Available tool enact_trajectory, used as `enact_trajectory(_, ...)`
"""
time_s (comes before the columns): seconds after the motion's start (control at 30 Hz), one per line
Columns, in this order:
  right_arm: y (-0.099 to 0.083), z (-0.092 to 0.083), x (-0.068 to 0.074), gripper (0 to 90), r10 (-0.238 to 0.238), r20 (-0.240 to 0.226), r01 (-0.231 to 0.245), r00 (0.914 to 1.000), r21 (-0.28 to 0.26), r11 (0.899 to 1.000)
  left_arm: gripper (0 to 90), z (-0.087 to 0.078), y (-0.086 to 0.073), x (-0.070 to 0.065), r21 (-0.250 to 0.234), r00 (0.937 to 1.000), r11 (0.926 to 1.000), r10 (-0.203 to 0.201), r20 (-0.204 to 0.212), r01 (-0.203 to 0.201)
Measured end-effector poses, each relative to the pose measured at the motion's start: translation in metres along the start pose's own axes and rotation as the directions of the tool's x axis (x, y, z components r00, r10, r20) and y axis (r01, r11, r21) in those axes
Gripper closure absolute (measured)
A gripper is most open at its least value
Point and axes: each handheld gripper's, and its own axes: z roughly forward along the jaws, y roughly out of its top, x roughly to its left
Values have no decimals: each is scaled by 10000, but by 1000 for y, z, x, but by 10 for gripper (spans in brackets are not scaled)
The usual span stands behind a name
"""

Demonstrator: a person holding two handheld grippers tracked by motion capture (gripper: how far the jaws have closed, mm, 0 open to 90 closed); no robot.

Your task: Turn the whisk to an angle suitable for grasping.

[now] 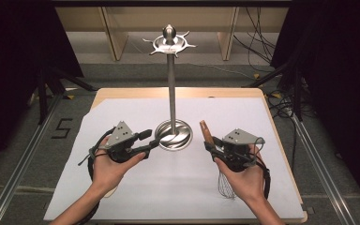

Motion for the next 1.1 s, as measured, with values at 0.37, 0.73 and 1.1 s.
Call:
enact_trajectory(0.37, 12, -10, 6, 684, -340, 82, 345, 9994, -808, 9961, 539, 9, 28, -13, -779, 9974, 9963, 400, 600, -352)
enact_trajectory(0.73, 19, -13, 5, 684, -444, 149, 460, 9989, -1302, 9904, 535, 19, 46, -23, -1041, 9955, 9942, 346, 879, -254)
enact_trajectory(1.1, 21, -16, 3, 684, -442, 131, 456, 9989, -1315, 9903, 528, 22, 48, -22, -1105, 9954, 9937, 269, 920, -166)
